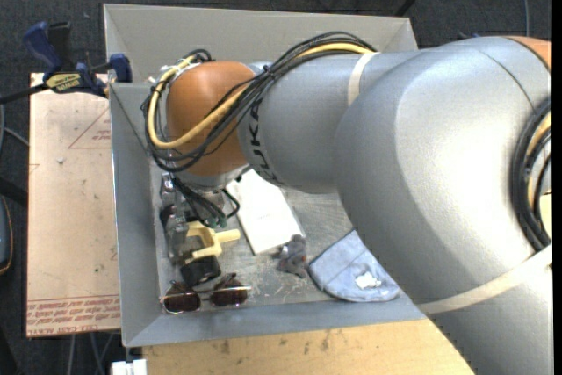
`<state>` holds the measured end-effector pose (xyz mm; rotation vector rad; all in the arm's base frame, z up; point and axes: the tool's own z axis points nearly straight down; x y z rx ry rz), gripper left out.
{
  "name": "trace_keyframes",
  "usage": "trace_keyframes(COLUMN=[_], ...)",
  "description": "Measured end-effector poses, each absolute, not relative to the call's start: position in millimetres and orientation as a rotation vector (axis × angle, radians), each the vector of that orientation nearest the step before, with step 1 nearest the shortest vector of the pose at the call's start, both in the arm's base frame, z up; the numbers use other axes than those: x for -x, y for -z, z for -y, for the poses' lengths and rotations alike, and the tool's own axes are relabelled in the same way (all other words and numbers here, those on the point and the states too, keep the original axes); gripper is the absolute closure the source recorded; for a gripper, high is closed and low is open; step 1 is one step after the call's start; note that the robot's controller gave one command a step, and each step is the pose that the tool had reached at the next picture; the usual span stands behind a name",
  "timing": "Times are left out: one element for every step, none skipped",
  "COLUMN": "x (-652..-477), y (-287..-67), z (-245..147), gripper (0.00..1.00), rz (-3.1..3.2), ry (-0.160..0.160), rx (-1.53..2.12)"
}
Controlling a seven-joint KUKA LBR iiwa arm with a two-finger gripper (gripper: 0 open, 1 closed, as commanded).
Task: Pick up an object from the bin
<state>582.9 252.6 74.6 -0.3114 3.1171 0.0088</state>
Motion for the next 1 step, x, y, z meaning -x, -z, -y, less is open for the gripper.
trace_keyframes(x=[-582.1], y=[-77.6], z=[-252.3], gripper=[1.00], rz=[-3.120], ry=[-0.007], rx=[0.311])
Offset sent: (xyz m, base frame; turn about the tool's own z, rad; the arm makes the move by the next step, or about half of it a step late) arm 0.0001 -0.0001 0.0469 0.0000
